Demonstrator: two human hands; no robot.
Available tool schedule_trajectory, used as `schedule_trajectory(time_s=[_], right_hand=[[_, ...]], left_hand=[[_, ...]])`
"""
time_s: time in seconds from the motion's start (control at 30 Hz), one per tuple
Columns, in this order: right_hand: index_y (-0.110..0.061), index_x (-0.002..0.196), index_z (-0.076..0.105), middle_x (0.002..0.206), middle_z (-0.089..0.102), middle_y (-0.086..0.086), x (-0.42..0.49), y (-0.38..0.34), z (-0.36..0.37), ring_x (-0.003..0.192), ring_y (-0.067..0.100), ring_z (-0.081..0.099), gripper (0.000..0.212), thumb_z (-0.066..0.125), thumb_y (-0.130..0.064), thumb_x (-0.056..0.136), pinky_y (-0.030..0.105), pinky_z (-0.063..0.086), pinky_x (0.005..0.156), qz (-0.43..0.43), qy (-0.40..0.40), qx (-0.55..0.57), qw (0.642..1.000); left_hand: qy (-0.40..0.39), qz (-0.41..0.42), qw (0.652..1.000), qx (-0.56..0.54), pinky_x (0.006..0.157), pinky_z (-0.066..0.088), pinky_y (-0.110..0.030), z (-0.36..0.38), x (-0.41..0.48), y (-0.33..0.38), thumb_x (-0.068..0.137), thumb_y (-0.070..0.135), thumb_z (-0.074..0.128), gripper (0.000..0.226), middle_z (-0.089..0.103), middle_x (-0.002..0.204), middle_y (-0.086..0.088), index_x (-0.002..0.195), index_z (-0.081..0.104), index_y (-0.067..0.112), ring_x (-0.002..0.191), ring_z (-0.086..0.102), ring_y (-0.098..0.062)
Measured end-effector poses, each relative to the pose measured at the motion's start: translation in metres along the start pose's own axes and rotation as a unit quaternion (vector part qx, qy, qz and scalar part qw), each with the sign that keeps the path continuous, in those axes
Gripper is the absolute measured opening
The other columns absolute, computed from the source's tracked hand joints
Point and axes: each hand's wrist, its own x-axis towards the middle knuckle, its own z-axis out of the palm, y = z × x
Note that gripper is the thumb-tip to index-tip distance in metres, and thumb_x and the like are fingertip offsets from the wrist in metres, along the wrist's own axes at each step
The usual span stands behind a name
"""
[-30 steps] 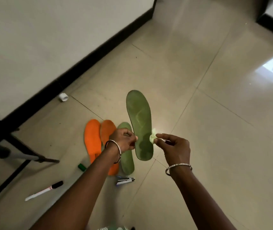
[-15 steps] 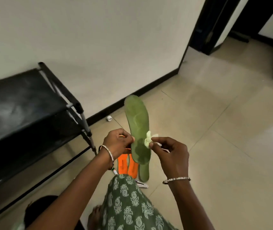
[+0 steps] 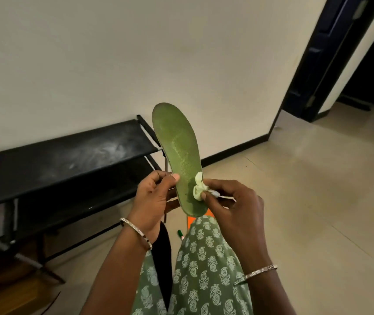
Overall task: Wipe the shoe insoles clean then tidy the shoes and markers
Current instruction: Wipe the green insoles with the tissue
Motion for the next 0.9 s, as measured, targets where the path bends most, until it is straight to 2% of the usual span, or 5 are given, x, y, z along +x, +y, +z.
schedule_trajectory(time_s=[0.27, 0.4, 0.57, 0.8, 0.9], right_hand=[[-0.022, 0.102, 0.079, 0.093, 0.074, -0.013, -0.023, -0.057, -0.005, 0.083, 0.0, 0.069, 0.025, 0.081, -0.011, 0.08, 0.023, 0.059, 0.076, -0.088, -0.033, -0.003, 0.996], [-0.022, 0.102, 0.079, 0.092, 0.074, -0.014, -0.029, -0.078, -0.009, 0.083, 0.002, 0.07, 0.024, 0.079, -0.009, 0.081, 0.023, 0.058, 0.075, -0.124, -0.029, 0.014, 0.992], [-0.02, 0.1, 0.079, 0.092, 0.074, -0.013, -0.038, -0.09, -0.015, 0.082, 0.0, 0.07, 0.026, 0.079, -0.003, 0.08, 0.019, 0.057, 0.074, -0.148, -0.043, 0.037, 0.987], [-0.019, 0.102, 0.079, 0.097, 0.073, -0.01, -0.042, -0.088, 0.0, 0.089, -0.001, 0.067, 0.025, 0.077, -0.004, 0.082, 0.014, 0.054, 0.075, -0.214, -0.013, -0.031, 0.976], [-0.016, 0.102, 0.079, 0.1, 0.073, -0.007, -0.046, -0.084, 0.004, 0.096, 0.005, 0.069, 0.026, 0.076, -0.002, 0.081, 0.027, 0.058, 0.08, -0.228, -0.003, -0.052, 0.972]], left_hand=[[-0.023, -0.041, 0.991, -0.128, 0.085, 0.058, -0.036, -0.021, -0.057, 0.034, 0.083, 0.026, 0.071, 0.053, 0.068, 0.12, -0.021, 0.127, 0.061, -0.003, 0.099, 0.065, -0.025], [-0.057, -0.059, 0.98, -0.18, 0.089, 0.057, -0.037, -0.021, -0.066, 0.047, 0.078, 0.027, 0.077, 0.041, 0.068, 0.119, -0.018, 0.111, 0.072, 0.002, 0.099, 0.068, -0.025], [-0.156, -0.056, 0.959, -0.229, 0.103, 0.049, -0.045, -0.025, -0.079, 0.047, 0.061, 0.03, 0.095, 0.068, 0.062, 0.132, -0.022, 0.119, 0.071, 0.002, 0.112, 0.066, -0.03], [-0.195, -0.049, 0.944, -0.261, 0.105, 0.05, -0.042, -0.023, -0.083, 0.053, 0.096, 0.034, 0.057, 0.047, 0.06, 0.135, -0.023, 0.129, 0.064, 0.0, 0.122, 0.062, -0.031], [-0.17, -0.057, 0.942, -0.284, 0.105, 0.049, -0.042, -0.017, -0.082, 0.051, 0.1, 0.036, 0.044, 0.053, 0.057, 0.137, -0.025, 0.136, 0.057, 0.0, 0.124, 0.06, -0.033]])
